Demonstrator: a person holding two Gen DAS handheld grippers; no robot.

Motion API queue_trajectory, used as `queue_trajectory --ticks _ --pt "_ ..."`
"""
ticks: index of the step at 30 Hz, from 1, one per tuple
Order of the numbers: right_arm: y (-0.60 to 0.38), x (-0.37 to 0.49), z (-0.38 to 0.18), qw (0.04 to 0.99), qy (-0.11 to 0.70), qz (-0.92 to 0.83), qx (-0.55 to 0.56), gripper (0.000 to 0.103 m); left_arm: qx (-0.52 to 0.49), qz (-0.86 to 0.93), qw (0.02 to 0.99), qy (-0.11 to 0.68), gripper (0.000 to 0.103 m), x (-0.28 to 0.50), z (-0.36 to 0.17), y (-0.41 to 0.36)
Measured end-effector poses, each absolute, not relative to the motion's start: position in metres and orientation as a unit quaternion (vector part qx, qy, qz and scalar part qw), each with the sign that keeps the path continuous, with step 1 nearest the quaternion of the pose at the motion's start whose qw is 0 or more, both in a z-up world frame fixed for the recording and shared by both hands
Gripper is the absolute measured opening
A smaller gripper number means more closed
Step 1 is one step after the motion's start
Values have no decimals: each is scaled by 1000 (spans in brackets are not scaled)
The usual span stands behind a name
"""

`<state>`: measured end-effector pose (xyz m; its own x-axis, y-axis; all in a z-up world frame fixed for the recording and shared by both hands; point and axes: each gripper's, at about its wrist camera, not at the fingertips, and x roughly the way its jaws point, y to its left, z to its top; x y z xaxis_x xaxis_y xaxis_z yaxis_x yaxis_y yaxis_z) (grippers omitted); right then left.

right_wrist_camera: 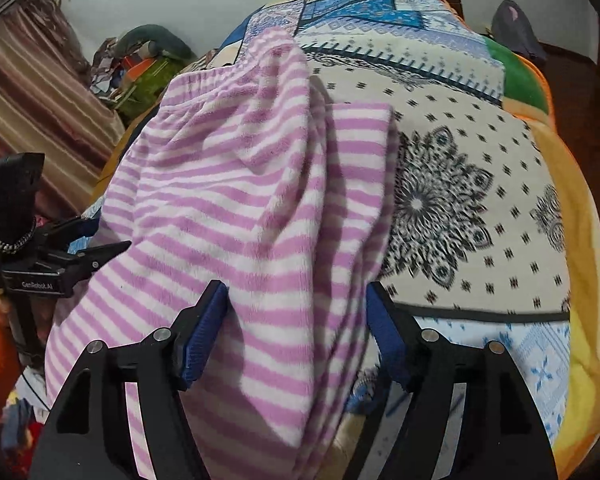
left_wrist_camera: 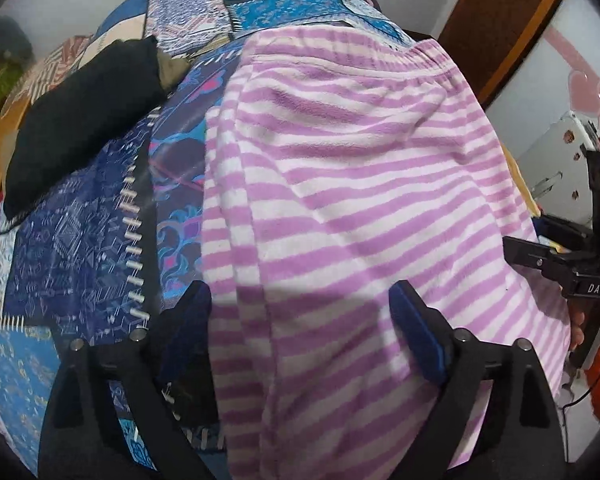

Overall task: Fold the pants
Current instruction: 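Grasp the folded pants with the left gripper while the right gripper grasps too, then lift the folded pants with both grippers off the quilt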

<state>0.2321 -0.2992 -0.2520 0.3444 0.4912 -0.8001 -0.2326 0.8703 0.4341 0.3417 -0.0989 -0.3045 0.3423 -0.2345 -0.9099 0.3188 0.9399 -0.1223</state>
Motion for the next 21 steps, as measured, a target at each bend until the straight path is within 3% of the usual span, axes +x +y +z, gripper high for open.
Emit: queue_trajectory --ticks 5,8,12,14,15,16,21 --pt "-290 247 -250 804 531 239 122 63 43 -180 811 556 91 354 -304 -110" --pt "-283 250 -247 806 527 245 116 50 41 -190 807 558 86 361 -301 -119" --pt "-273 250 -235 824 509 237 73 23 57 -198 814 543 67 358 -292 -130" --pt "-273 249 -230 830 503 234 66 20 68 -194 820 534 54 355 -286 -132" --pt "-274 248 -228 833 498 232 64 19 74 -192 823 529 41 353 -284 -132" --pt "-274 246 -224 837 492 230 60 18 82 -195 825 524 34 350 -281 -132" --pt "-274 237 -203 854 465 228 47 17 123 -206 846 476 27 328 -255 -137"
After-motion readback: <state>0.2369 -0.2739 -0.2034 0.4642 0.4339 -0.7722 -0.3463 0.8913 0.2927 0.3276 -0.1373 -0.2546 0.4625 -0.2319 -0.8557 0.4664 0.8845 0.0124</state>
